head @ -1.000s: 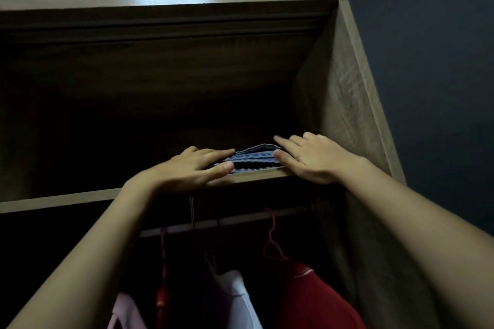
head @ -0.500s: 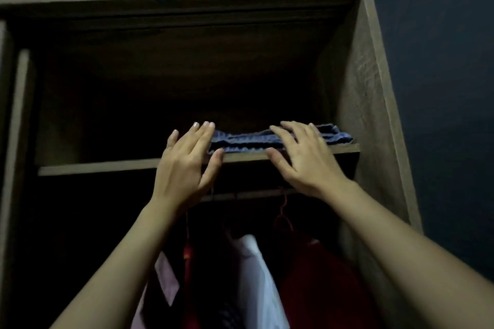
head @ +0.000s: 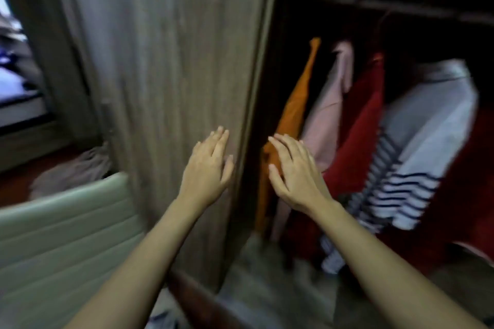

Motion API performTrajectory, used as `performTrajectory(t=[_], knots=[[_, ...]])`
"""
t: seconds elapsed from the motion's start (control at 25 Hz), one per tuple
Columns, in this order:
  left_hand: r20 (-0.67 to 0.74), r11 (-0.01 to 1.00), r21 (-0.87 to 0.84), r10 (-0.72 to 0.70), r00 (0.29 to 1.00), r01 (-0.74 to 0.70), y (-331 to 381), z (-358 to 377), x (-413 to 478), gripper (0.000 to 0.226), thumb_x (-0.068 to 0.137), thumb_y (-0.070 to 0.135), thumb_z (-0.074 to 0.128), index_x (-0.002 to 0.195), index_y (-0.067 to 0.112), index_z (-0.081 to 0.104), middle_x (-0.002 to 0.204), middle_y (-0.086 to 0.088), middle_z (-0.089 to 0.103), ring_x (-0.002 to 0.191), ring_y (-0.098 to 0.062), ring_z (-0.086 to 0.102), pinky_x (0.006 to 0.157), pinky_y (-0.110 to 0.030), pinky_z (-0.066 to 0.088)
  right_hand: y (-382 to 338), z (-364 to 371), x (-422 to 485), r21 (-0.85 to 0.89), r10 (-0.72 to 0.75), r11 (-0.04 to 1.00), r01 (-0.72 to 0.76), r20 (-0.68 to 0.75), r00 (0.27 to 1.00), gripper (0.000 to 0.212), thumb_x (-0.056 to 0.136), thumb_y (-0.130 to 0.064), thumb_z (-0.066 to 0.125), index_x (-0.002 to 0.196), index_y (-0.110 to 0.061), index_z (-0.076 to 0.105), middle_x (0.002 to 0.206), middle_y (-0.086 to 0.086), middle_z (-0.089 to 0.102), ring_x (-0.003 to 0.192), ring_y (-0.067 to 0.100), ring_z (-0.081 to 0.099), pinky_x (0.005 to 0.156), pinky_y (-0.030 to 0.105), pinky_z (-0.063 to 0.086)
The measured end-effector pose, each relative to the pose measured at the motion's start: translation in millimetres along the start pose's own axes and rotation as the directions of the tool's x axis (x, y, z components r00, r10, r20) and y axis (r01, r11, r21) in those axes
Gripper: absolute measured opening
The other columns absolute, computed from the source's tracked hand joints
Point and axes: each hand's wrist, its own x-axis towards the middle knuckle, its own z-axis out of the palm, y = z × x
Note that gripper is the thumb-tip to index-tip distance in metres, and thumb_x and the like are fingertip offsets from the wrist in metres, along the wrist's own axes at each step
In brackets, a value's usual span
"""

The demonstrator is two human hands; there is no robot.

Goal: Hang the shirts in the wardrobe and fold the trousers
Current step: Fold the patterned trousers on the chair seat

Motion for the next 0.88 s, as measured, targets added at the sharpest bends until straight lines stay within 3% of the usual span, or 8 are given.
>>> performTrajectory(t=[0.12, 0.28, 0.4, 0.56, 0.64, 0.72, 0.8, 0.88], knots=[[0.183, 0.983, 0.088, -0.174, 0.968, 0.160, -78.0, -6.2, -92.7, 0.056, 0.087, 0.034, 0.038, 0.132, 0.001, 0.050, 0.139, -0.019, 0.049, 0.121, -0.034, 0.054, 0.099, -0.050, 0.042, -57.2, 82.4, -38.2, 0.076, -0.025, 0.997, 0.013, 0.159, 0.987, 0.060, 0.086, -0.041, 0.036, 0.138, -0.011, 0.042, 0.140, 0.011, 0.047, 0.131, 0.027, 0.042, 0.113, 0.038, 0.023], [0.342, 0.909, 0.193, -0.415, 0.843, 0.369, -161.6, -18.5, -222.1, 0.058, 0.090, 0.033, 0.040, 0.137, 0.000, 0.042, 0.143, -0.020, 0.043, 0.126, -0.035, 0.049, 0.104, -0.049, 0.041, -139.4, 187.9, -110.3, 0.203, -0.115, 0.979, 0.013, 0.499, 0.859, 0.061, 0.086, -0.043, 0.034, 0.133, -0.008, 0.048, 0.135, 0.016, 0.052, 0.126, 0.032, 0.049, 0.109, 0.044, 0.031], [0.396, 0.748, 0.221, -0.655, 0.644, 0.626, -186.7, -13.6, -304.7, 0.057, 0.093, 0.018, 0.047, 0.144, 0.001, 0.029, 0.151, -0.019, 0.031, 0.135, -0.034, 0.036, 0.111, -0.037, 0.028, -172.4, 249.3, -155.4, 0.251, -0.162, 0.968, -0.004, 0.636, 0.754, 0.062, 0.085, -0.047, 0.031, 0.126, -0.006, 0.056, 0.129, 0.020, 0.056, 0.117, 0.037, 0.055, 0.100, 0.047, 0.041], [0.472, 0.556, 0.368, -0.802, 0.366, 0.745, -206.3, 9.8, -415.8, 0.060, 0.098, 0.026, 0.041, 0.149, 0.006, 0.017, 0.156, -0.013, 0.018, 0.142, -0.027, 0.022, 0.114, -0.033, 0.021, -212.5, 328.0, -217.0, 0.316, -0.293, 0.948, 0.033, 0.830, 0.474, 0.093, 0.077, -0.071, 0.002, 0.145, -0.014, 0.030, 0.153, 0.014, 0.025, 0.141, 0.030, 0.023, 0.113, 0.040, 0.022], [0.499, 0.489, 0.426, -0.829, 0.254, 0.761, -218.2, 26.6, -463.4, 0.062, 0.099, 0.031, 0.038, 0.150, 0.008, 0.012, 0.158, -0.010, 0.012, 0.144, -0.026, 0.019, 0.115, -0.035, 0.019, -232.8, 362.4, -247.0, 0.339, -0.335, 0.939, 0.058, 0.864, 0.376, 0.072, 0.091, -0.060, 0.018, 0.147, -0.016, 0.022, 0.156, 0.011, 0.018, 0.144, 0.027, 0.015, 0.116, 0.039, 0.015], [0.476, 0.423, 0.454, -0.859, 0.187, 0.784, -233.2, 42.1, -499.3, 0.064, 0.099, 0.034, 0.038, 0.150, 0.009, 0.009, 0.159, -0.009, 0.009, 0.144, -0.025, 0.016, 0.115, -0.034, 0.017, -246.9, 394.3, -272.8, 0.390, -0.384, 0.919, 0.055, 0.855, 0.350, 0.063, 0.095, -0.049, 0.033, 0.147, -0.015, 0.021, 0.155, 0.010, 0.018, 0.144, 0.027, 0.014, 0.117, 0.038, 0.012], [0.429, 0.334, 0.479, -0.896, 0.116, 0.812, -248.9, 58.5, -532.0, 0.067, 0.098, 0.036, 0.038, 0.151, 0.010, 0.006, 0.159, -0.007, 0.004, 0.145, -0.025, 0.013, 0.115, -0.035, 0.017, -253.9, 425.8, -294.0, 0.446, -0.447, 0.891, 0.084, 0.829, 0.337, 0.070, 0.091, -0.055, 0.038, 0.146, -0.015, 0.023, 0.154, 0.009, 0.020, 0.142, 0.028, 0.017, 0.115, 0.039, 0.015], [0.391, 0.255, 0.503, -0.919, 0.046, 0.826, -261.4, 70.8, -561.7, 0.073, 0.096, 0.040, 0.041, 0.151, 0.010, 0.003, 0.159, -0.008, -0.002, 0.145, -0.027, 0.009, 0.114, -0.038, 0.018, -255.4, 449.3, -314.9, 0.465, -0.481, 0.877, 0.122, 0.859, 0.175, 0.091, 0.078, -0.070, 0.043, 0.150, -0.023, 0.012, 0.159, 0.002, 0.000, 0.145, 0.031, -0.002, 0.115, 0.051, 0.010]])
